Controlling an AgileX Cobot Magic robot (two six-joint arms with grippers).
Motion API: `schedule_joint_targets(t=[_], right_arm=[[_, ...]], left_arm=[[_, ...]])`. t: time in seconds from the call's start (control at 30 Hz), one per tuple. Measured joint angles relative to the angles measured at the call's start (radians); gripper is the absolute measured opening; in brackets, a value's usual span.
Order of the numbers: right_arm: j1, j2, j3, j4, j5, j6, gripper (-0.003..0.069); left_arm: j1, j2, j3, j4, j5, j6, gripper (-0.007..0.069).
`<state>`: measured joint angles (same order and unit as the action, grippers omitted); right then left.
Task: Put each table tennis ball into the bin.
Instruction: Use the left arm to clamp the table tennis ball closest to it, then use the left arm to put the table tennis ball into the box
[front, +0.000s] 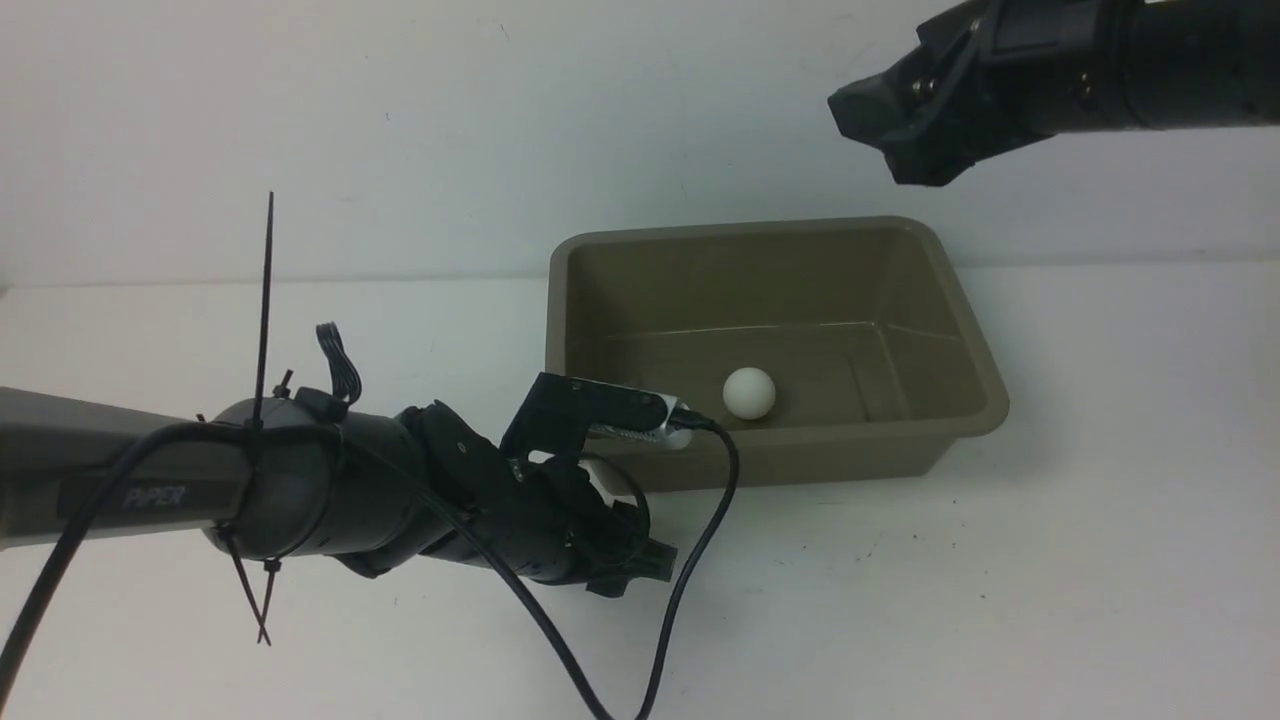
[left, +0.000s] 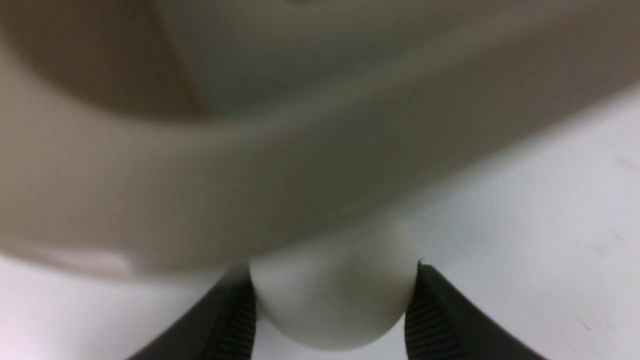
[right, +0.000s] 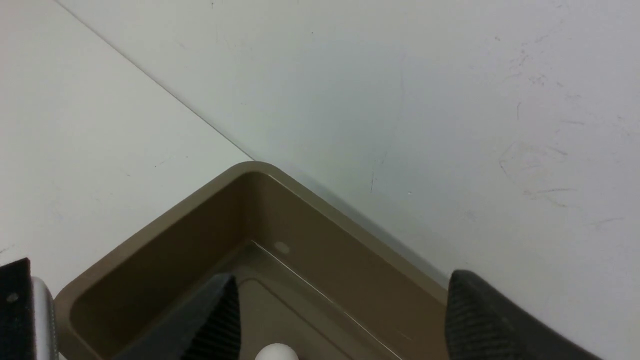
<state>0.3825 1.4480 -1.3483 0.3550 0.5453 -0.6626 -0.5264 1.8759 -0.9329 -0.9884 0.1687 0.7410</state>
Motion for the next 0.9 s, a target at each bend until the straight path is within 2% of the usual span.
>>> schedule_joint_targets(t=[0.5,0.73,0.9], right_arm=[[0.000,0.000,0.000,0.000,-0.025,-0.008,0.0501],[0.000,0.000,0.000,0.002,-0.025,-0.008,0.0501],[0.000,0.000,0.000,0.016,-0.026,-0.008,0.0501]], left_arm=[[-0.002,-0.279,0.002,0.005,0.101,0.018,0.0348],[-0.002,-0.325,-0.037,0.005,-0.014,0.151,0.0348],[0.014,-0.247,-0.147,0.004,-0.044,0.187,0.0346]])
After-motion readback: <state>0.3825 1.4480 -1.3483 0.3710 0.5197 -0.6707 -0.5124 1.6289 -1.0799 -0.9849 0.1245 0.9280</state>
